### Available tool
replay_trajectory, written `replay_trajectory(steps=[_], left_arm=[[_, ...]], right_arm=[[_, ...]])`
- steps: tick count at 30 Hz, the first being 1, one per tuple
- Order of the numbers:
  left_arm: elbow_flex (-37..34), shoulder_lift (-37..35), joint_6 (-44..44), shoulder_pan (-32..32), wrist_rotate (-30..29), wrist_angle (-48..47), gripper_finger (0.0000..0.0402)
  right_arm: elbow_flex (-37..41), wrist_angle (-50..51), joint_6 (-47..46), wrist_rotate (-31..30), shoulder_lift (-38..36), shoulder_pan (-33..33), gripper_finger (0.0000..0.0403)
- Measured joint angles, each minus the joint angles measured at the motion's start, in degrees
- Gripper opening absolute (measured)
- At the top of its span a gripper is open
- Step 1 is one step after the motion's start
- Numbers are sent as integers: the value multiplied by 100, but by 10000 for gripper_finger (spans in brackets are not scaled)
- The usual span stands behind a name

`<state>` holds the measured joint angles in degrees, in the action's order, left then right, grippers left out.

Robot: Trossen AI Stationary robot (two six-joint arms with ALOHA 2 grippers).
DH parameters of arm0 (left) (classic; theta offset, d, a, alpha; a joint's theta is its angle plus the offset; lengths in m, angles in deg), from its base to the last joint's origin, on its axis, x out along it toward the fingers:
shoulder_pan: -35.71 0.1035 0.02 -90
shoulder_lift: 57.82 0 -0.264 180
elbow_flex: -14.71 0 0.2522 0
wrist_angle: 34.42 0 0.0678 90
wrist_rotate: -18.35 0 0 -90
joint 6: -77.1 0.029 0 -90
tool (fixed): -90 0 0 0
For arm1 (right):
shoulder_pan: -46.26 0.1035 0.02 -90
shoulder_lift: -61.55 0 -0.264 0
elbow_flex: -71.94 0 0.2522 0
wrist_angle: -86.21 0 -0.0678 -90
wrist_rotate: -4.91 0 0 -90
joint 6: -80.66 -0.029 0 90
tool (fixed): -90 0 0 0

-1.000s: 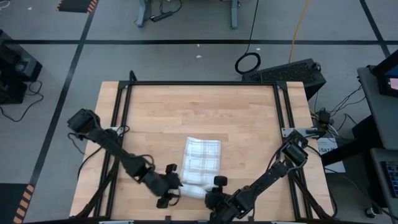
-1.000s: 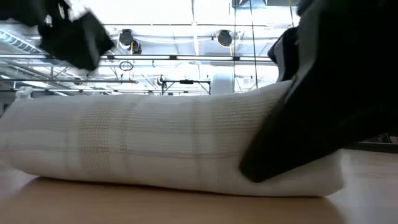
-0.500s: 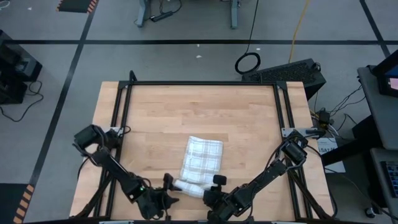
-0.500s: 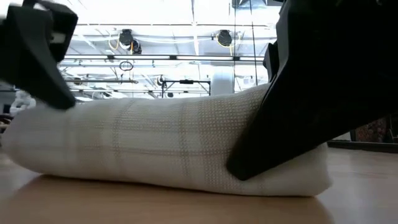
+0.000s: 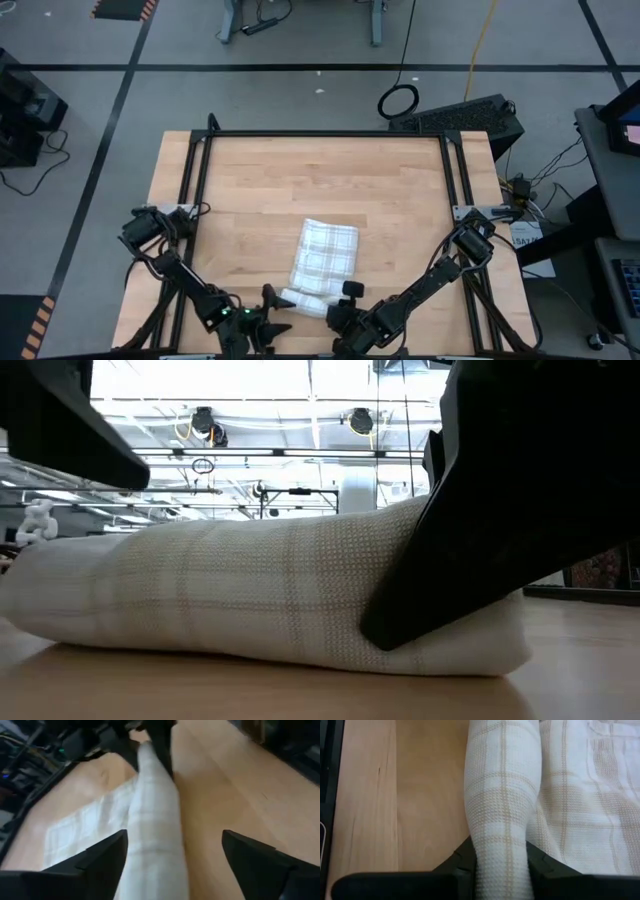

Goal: Roll towel
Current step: Roll the white kitchen towel

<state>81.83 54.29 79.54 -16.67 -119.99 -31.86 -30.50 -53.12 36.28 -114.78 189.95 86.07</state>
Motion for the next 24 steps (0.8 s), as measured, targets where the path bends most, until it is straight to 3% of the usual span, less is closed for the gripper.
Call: replay_trajectory(steps=[5, 11, 15, 24], left_arm=[[-2, 66, -296, 168, 41, -299, 348], [-6, 102, -490, 450, 151, -675, 333], [-6, 103, -519, 578, 402, -681, 283], [-6, 87, -748, 630, 892, -643, 111]], right_arm=[[2, -10, 2, 0, 0, -2, 75], [2, -24, 2, 2, 0, -9, 75], [2, -21, 4, 2, 0, -9, 75], [7, -19, 156, -11, -33, 29, 80]])
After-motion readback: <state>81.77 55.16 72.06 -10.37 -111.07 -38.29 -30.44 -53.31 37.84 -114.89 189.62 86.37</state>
